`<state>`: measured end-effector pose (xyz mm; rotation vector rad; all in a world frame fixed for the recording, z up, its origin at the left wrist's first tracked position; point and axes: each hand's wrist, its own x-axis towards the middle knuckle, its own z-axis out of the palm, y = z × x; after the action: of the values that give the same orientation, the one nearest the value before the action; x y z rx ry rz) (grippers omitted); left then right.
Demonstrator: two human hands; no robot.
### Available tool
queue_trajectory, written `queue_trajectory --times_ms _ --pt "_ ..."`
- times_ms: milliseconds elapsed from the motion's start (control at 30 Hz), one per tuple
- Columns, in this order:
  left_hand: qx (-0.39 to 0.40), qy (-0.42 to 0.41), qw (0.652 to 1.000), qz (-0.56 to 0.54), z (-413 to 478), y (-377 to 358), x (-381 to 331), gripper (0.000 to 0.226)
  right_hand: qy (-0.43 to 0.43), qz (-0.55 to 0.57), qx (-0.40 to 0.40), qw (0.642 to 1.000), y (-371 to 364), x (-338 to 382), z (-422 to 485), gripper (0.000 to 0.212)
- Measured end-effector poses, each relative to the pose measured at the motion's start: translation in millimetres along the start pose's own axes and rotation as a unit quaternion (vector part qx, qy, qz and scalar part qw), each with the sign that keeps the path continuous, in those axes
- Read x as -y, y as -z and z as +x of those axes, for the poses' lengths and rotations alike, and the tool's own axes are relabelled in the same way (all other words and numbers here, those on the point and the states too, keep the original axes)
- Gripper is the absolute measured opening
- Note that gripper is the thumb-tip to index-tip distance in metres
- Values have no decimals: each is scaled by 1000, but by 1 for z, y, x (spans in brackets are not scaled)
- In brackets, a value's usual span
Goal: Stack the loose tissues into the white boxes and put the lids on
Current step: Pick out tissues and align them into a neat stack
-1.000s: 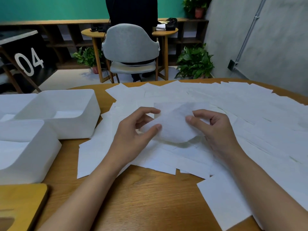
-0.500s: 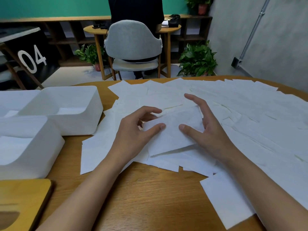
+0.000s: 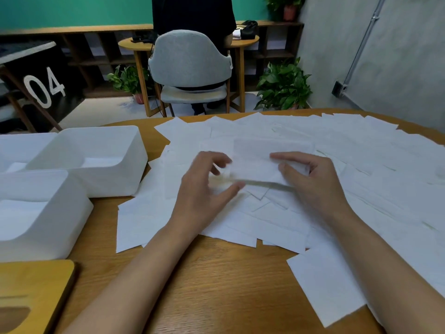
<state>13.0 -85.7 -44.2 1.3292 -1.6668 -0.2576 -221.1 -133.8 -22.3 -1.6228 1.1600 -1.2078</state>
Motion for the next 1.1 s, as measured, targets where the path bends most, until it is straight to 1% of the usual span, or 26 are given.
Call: queue_trajectory --times_ms 33,100,133,167,333,467,567,667,800,900,967,1033,1100 --pt "46 -31 998 19 -1 -2 1 41 -3 -1 -18 1000 2 -2 2 30" --pt "136 -59 988 50 -5 -9 1 40 -10 -7 -31 999 3 -3 3 33" --pt "157 -66 983 63 -6 -12 2 41 -13 -7 -29 999 2 -2 3 34" --pt "159 -72 982 72 -6 -15 2 42 -14 -9 -26 1000 1 -2 3 35" --pt "115 -79 985 101 -2 -23 -4 41 -12 -13 -16 1000 -2 -2 4 36" --pt "124 -90 981 123 2 -28 2 39 -8 -20 -18 1000 -4 -1 4 38" --pt "117 -125 976 134 5 -36 1 28 -8 -25 -10 1000 -5 -2 4 40" --pt "93 -158 971 151 5 -40 -2 18 -1 -29 -8 1000 -5 -3 4 42" --pt "42 -138 984 107 4 -30 -5 16 2 -17 -14 1000 -4 -4 4 44" --pt "46 -116 989 81 -2 -20 -13 18 4 -12 -16 1000 -2 -3 4 45" --pt "38 -109 992 51 -4 -12 -17 15 3 -12 -16 1000 0 -3 5 45" --pt "18 -98 995 9 -5 -4 -21 22 4 -15 -14 1000 0 -3 5 45" --pt "-13 -62 997 -43 -2 2 -25 26 4 -10 -4 1000 1 -2 4 45"
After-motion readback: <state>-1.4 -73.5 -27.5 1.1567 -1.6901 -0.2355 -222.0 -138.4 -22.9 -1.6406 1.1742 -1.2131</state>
